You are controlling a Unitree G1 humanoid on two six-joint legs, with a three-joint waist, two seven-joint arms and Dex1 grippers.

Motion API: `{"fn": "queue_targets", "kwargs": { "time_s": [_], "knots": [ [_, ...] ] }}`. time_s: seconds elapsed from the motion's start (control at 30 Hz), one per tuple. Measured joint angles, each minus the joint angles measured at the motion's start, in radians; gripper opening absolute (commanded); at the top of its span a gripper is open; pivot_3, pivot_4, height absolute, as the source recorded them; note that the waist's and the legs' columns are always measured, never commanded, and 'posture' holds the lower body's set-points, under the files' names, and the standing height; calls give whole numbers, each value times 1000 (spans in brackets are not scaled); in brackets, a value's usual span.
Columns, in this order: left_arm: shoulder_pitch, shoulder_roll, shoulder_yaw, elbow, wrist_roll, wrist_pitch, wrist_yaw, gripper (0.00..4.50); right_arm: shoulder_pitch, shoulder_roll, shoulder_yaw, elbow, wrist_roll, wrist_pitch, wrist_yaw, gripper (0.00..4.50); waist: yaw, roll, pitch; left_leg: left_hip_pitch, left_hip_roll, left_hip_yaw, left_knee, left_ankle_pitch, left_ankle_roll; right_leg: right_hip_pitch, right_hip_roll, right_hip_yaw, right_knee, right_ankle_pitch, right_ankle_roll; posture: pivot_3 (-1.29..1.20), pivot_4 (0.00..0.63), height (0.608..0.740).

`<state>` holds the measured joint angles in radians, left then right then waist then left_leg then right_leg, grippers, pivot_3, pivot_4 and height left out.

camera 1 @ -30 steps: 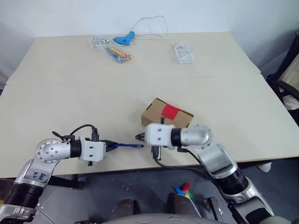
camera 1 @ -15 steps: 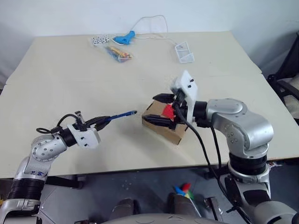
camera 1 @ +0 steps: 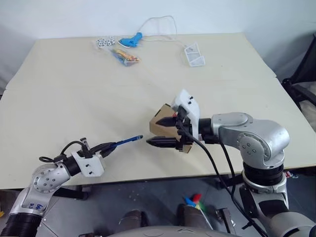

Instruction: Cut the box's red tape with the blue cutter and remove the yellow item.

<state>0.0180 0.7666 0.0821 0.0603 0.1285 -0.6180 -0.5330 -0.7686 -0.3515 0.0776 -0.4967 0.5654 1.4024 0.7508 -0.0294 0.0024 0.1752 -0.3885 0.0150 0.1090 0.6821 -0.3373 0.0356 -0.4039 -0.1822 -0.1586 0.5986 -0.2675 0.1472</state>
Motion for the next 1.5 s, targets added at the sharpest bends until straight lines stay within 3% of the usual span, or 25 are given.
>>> {"fn": "queue_targets", "kwargs": {
  "time_s": [0.13, 0.2, 0.5, 0.73, 0.83, 1.1, 1.27, 1.5],
  "knots": [
    [58, 14, -5, -88, -122, 155, -97, 411, 6, -11, 3, -15, 37, 0, -14, 4407, -2, 0, 0, 0, 1, 1, 0, 0, 0, -2, 0, 0, 1, 0, 0, 0, 150, 740],
    [97, 36, -11, -160, -239, 323, -176, 411, 15, -27, 5, -15, 53, 0, -19, 4407, -2, 0, 0, -1, 2, 1, 0, 0, 0, -3, 0, 1, 1, 0, 0, 0, 150, 740],
    [110, 93, 39, -322, -585, 806, -353, 411, 20, -34, 13, -16, 104, -13, -39, 4407, 1, 0, 0, -1, 1, 2, 0, 0, 0, -4, 1, 1, 2, 0, 0, 0, 150, 740],
    [101, 108, 84, -362, -650, 946, -388, 411, 20, -35, 16, -15, 127, -39, -57, 4407, 2, 0, 0, -1, 0, 3, 0, 0, -1, -4, 1, 1, 2, 0, 0, 0, 150, 740],
    [90, 98, 83, -359, -587, 862, -395, 411, 33, -60, 23, -18, 128, -54, -61, 4407, 4, 0, 0, -1, -1, 4, 0, -1, -1, -4, 1, 1, 2, 0, 0, 0, 150, 740],
    [4, 8, 21, -145, -222, 290, -315, 411, 55, -108, 52, -32, 140, -87, -60, 4407, 2, 0, 0, -1, 0, 8, -1, -1, -1, -6, 1, 1, 0, 1, -1, 0, 150, 740],
    [-78, -34, 30, -5, 34, -32, -94, 411, 48, -51, 49, 5, 189, -42, -83, 4407, 2, 0, 0, -1, 0, 7, -1, -1, 0, -6, 0, 1, 0, 1, -2, 0, 150, 740],
    [-112, -87, 129, 29, 316, -233, 257, 411, -87, 54, -90, 171, 266, 137, -135, 4407, 1, 0, 0, -1, 1, 7, 0, -1, 0, -6, 0, 1, 2, 1, -2, 0, 150, 740]
  ]
}}
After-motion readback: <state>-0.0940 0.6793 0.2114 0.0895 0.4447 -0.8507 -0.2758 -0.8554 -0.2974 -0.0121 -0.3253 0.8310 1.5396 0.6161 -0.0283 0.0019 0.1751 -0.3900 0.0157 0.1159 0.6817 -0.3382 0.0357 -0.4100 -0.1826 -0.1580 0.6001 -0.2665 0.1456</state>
